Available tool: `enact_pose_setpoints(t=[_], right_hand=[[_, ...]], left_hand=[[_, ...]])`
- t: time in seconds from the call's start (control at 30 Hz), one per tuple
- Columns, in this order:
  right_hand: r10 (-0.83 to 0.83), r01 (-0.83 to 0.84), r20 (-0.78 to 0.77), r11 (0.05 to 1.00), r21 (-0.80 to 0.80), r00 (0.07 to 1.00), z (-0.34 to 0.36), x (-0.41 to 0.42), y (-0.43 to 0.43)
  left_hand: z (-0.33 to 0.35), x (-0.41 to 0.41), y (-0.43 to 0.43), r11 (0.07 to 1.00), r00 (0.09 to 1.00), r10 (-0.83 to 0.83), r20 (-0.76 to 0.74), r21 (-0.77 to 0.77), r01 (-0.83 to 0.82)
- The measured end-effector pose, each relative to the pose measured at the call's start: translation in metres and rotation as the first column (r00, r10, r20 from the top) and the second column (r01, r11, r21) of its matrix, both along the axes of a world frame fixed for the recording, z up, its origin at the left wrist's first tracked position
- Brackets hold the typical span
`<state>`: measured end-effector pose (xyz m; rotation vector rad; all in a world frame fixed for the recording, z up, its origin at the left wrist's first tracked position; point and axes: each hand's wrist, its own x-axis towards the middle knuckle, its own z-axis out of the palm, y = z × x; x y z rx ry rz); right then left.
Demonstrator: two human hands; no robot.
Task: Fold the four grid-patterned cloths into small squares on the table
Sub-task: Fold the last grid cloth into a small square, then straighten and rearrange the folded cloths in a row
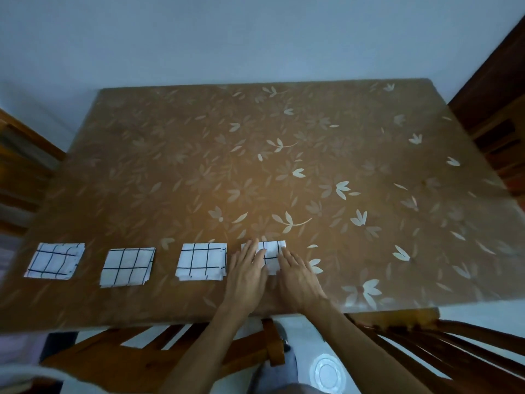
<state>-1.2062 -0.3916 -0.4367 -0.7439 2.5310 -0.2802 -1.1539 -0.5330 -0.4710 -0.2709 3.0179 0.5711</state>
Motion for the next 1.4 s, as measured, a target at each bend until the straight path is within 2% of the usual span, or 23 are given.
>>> enact_pose_setpoints(t=[0.2,0.4,0.6,0.77,0.87,0.97,1.13,1.4], right_hand=[[-0.021,0.022,0.006,0.994,-0.106,1.0,0.042,0.041,-0.02],[-0.032,0.016,-0.063,0.971,-0.239,0.998,0.069,0.099,-0.048],[-0.099,0.117,0.073,0.945,-0.307,0.992,0.078,0.128,-0.072],[-0.165,0.223,0.24,0.945,-0.24,0.957,0.077,0.118,-0.095],[-0.212,0.271,0.292,0.946,-0.179,0.933,0.062,0.103,-0.11],[-0.277,0.332,0.335,0.936,-0.12,0.901,0.05,0.088,-0.125],[-0.354,0.413,0.35,0.904,-0.11,0.867,0.031,0.073,-0.141],[-0.441,0.48,0.297,0.875,-0.071,0.847,0.014,0.062,-0.149]], left_hand=[[0.044,0.054,-0.018,0.999,0.996,0.028,-0.085,0.049,-0.023],[0.07,0.123,-0.059,0.99,0.99,0.133,-0.053,0.052,-0.131],[0.079,0.153,-0.097,0.978,0.98,0.197,-0.011,0.067,-0.196],[0.076,0.141,-0.118,0.9,0.94,0.334,0.068,0.274,-0.34],[0.063,0.121,-0.131,0.865,0.928,0.357,0.101,0.34,-0.37],[0.049,0.1,-0.145,0.876,0.942,0.306,0.139,0.346,-0.336],[0.028,0.08,-0.157,0.859,0.943,0.253,0.215,0.399,-0.322],[0.018,0.072,-0.165,0.889,0.971,0.146,0.187,0.405,-0.212]])
